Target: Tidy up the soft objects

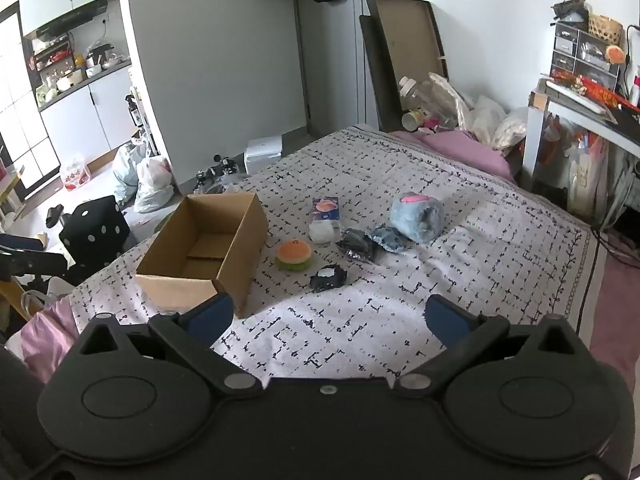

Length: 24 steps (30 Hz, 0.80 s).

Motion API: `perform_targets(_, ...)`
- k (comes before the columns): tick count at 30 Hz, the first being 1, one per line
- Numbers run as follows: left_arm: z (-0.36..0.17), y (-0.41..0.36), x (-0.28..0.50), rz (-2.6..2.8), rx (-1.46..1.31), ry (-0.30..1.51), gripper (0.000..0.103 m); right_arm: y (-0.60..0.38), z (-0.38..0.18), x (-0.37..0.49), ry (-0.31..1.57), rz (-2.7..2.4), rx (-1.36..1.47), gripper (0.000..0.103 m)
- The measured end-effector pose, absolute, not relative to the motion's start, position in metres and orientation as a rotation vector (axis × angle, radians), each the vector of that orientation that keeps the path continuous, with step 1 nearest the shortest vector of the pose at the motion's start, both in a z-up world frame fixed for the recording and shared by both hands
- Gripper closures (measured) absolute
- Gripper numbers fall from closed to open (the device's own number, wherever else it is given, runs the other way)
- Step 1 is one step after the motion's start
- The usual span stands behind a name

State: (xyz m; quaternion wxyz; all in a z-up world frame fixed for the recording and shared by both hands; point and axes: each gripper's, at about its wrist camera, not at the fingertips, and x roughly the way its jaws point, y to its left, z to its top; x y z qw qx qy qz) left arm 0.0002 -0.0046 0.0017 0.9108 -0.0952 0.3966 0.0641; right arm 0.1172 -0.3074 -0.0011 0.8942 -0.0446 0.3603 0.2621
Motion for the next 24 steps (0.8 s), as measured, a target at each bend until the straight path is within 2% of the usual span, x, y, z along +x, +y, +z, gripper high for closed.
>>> perform_targets(24,0.0038,-0.0063,-0.0013,0.144,-0.178,0.813,0.000,-0.3108,-0.0012,0.1165,0.724,0.498,-0.160,0.000)
